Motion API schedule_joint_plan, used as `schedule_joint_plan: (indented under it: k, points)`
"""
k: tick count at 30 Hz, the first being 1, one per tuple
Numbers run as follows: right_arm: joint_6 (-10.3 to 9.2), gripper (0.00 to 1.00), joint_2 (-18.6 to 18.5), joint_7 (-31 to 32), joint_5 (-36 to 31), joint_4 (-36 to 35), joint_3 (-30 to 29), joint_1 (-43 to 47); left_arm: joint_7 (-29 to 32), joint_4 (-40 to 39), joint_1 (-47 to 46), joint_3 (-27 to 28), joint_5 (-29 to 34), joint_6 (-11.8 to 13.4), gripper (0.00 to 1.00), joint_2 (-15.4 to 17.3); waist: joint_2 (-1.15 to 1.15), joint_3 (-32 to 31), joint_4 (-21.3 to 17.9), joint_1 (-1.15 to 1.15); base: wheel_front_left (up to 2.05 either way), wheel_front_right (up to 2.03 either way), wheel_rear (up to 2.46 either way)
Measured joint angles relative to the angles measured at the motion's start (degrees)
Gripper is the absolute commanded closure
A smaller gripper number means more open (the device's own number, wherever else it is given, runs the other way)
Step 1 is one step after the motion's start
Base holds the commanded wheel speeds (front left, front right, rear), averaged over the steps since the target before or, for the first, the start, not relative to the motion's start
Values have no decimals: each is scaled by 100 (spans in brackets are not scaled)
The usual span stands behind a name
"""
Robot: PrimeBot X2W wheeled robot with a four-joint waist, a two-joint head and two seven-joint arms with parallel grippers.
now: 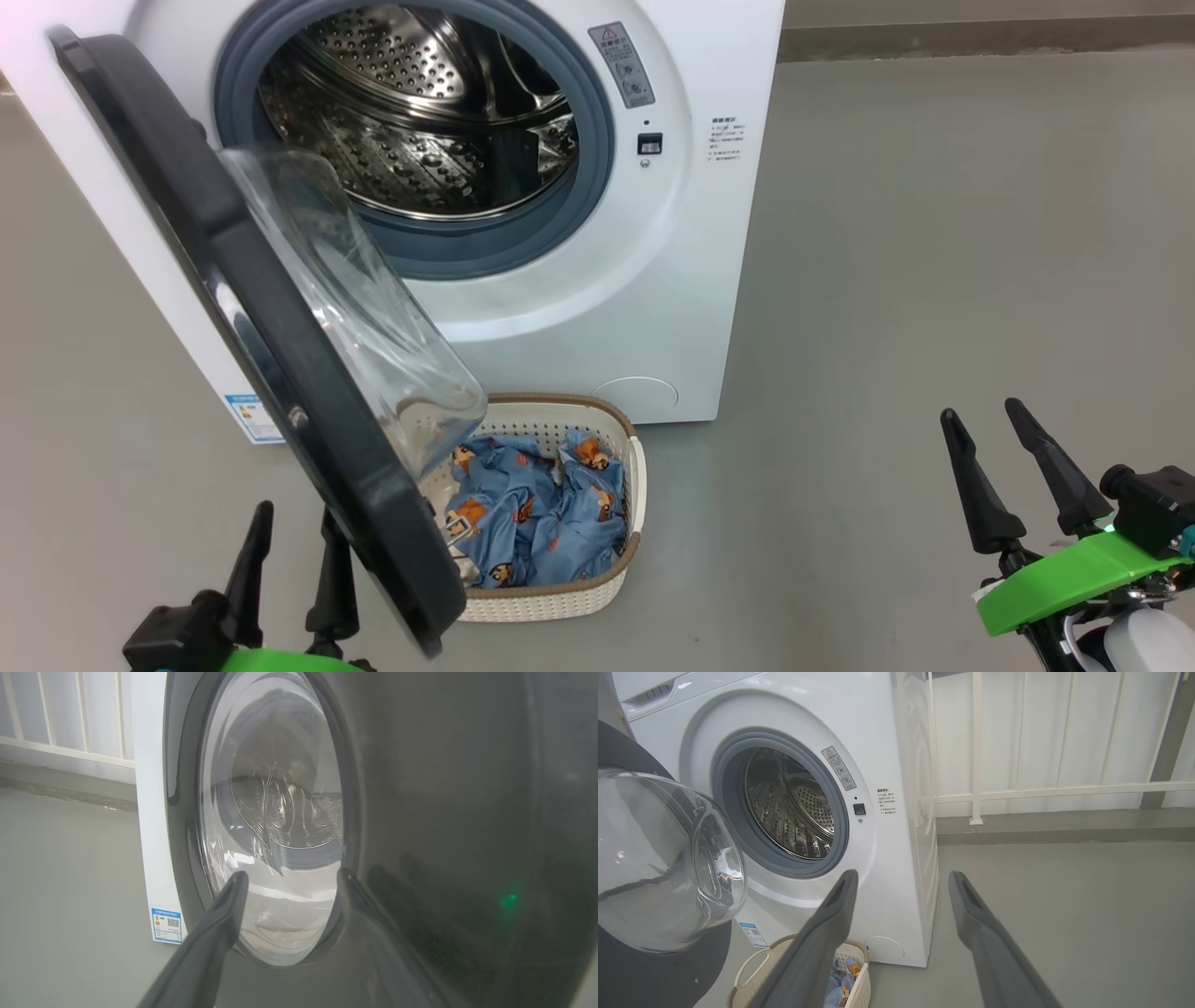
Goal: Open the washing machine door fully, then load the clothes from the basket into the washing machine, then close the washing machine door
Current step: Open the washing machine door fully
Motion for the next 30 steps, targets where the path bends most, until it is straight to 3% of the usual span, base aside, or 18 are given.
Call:
schedule_joint_plan:
  k: [9, 10, 11, 12, 13, 19, 30]
  points:
    - [0, 0, 5, 0, 11, 18, 21, 0, 0, 1, -1, 10, 13, -19, 0, -2, 0, 20, 17, 0, 0, 0, 0]
    - [0, 0, 8, 0, 11, 19, 19, 0, 0, 1, -1, 11, 16, -19, 9, -1, 0, 23, 21, 0, 0, 0, 0]
    - [0, 0, 11, 0, 11, 20, 18, 0, 0, 1, -1, 12, 16, -19, 52, -1, 0, 27, 26, 0, 0, 0, 0]
    - [0, 0, 14, 0, 11, 21, 18, 0, 0, 2, -2, 13, 16, -20, 82, -1, 0, 31, 31, 0, 0, 0, 0]
    - [0, 0, 18, 0, 12, 23, 18, 0, 0, 3, -2, 13, 16, -23, 100, -1, 0, 35, 36, 0, 0, 0, 0]
    - [0, 0, 36, 0, 12, 30, 18, 0, 0, -63, -4, 79, 15, -26, 100, -5, 0, 41, 77, 0, 0, 0, 0]
    - [0, 0, 53, 0, 73, 32, 42, 0, -7, -1630, -15, 517, 153, -109, 100, -166, 0, 22, 185, 0, 0, 0, 0]
